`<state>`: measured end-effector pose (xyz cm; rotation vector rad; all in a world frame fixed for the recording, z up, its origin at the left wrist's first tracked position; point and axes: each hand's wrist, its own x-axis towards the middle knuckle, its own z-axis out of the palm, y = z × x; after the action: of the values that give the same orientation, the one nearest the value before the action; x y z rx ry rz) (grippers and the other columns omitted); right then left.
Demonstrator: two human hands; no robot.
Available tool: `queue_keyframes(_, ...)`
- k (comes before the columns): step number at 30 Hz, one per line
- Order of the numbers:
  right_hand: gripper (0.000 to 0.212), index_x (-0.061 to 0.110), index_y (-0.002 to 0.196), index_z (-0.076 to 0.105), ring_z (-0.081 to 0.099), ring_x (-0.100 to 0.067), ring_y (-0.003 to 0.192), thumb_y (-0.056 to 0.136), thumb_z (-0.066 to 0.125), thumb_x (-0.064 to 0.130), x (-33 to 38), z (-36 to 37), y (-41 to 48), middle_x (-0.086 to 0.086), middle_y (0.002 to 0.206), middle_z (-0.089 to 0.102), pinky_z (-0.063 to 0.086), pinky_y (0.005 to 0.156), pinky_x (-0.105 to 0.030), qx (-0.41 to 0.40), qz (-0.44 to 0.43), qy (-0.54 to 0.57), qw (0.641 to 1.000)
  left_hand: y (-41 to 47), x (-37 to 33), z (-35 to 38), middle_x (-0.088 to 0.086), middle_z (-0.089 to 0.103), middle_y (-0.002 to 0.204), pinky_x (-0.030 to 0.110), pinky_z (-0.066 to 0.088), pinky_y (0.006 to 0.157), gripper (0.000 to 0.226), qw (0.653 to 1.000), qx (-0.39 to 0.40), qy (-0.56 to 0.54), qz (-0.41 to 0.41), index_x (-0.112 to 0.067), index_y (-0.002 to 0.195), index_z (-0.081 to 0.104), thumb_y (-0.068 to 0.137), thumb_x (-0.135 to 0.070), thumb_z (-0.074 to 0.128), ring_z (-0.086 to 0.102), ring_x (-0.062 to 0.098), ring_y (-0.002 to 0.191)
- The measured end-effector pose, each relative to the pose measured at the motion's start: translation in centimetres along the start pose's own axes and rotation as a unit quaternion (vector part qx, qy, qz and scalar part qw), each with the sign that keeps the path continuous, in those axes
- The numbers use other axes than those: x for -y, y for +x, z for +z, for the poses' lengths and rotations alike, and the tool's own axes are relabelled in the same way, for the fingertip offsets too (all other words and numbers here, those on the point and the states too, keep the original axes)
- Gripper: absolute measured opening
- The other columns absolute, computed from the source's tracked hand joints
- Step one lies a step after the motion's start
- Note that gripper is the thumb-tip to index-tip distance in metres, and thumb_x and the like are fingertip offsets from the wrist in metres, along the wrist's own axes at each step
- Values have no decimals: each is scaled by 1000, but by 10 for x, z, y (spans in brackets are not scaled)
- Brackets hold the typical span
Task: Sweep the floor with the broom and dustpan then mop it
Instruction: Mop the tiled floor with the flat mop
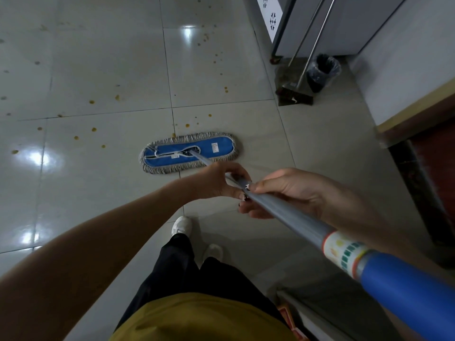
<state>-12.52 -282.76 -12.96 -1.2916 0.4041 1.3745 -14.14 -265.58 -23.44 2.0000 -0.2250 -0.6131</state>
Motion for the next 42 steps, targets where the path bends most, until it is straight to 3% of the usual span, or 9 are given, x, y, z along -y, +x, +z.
queue_keyframes(6, 9, -8, 89, 53, 58, -17, 53, 93, 50, -2, -7, 10, 8, -21, 79, 59, 50, 40, -19, -47, 20, -28, 998, -7, 10, -12, -8, 39, 144, 24, 24, 107, 62, 989, 111, -73, -71, -31, 135, 42, 81, -16, 68, 29, -1, 126)
queue_keyframes(11, 14, -5, 81, 52, 51, -10, 41, 94, 50, 0, -13, 23, 18, -13, 73, 56, 41, 33, -14, -96, 9, -68, 993, -11, 18, -17, -1, 41, 143, 23, 34, 103, 49, 979, 47, -136, -143, -21, 131, 49, 87, -1, 55, 39, 6, 123)
queue_keyframes(17, 15, -1, 85, 48, 46, -6, 29, 97, 49, 8, -10, 25, 28, -8, 71, 51, 37, 29, -12, -83, 34, -19, 996, 3, 8, -1, 16, 50, 126, 36, 50, 91, 44, 800, -128, -508, -292, -1, 131, 43, 92, -16, 55, 54, 28, 112)
queue_keyframes(20, 19, 1, 82, 47, 45, -5, 27, 98, 47, 10, -15, 26, 33, -7, 70, 48, 35, 28, -12, -78, 48, -1, 996, 12, -2, 7, 14, 53, 90, 30, 55, 66, 24, 766, -169, -525, -330, 3, 106, 48, 92, -15, 56, 57, 21, 76)
queue_keyframes(23, 22, 3, 78, 47, 42, -4, 25, 99, 47, 12, -21, 29, 34, -5, 55, 50, 34, 27, -11, -72, 54, 8, 996, 18, -6, 18, 12, 48, 80, 28, 55, 57, 20, 745, -193, -531, -356, -3, 80, 41, 93, -10, 54, 53, 21, 69)
queue_keyframes(27, 27, 6, 74, 44, 41, -4, 24, 100, 44, 14, -21, 29, 35, -5, 58, 43, 35, 27, -11, -70, 45, -15, 996, 24, -8, 30, 15, 57, 89, 29, 53, 68, 15, 677, -169, -625, -349, -2, 104, 37, 99, -14, 43, 61, 22, 63)
queue_keyframes(32, 32, 8, 72, 42, 40, -3, 25, 101, 42, 20, -24, 22, 47, -4, 64, 36, 36, 27, -12, -51, 70, 10, 996, 35, -2, 32, 2, 45, 63, 13, 39, 28, 27, 665, -205, -604, -389, -7, 77, 40, 99, -23, 42, 44, 12, 51)
queue_keyframes(38, 33, 9, 71, 39, 38, -4, 23, 102, 38, 18, -31, 23, 67, -1, 65, 34, 31, 25, -9, -51, 89, 71, 992, 39, 7, 40, 0, 42, 60, 9, 31, 24, 35, 689, -227, -551, -414, -9, 69, 39, 99, -28, 42, 47, 10, 32)
queue_keyframes(42, 37, 9, 68, 36, 36, -4, 20, 103, 38, 23, -24, 26, 81, -1, 63, 31, 29, 24, -9, -61, 98, 53, 992, 40, 13, 32, -3, 46, 62, 12, 35, 30, 33, 702, -213, -531, -424, -11, 72, 42, 98, -32, 43, 46, 9, 49)
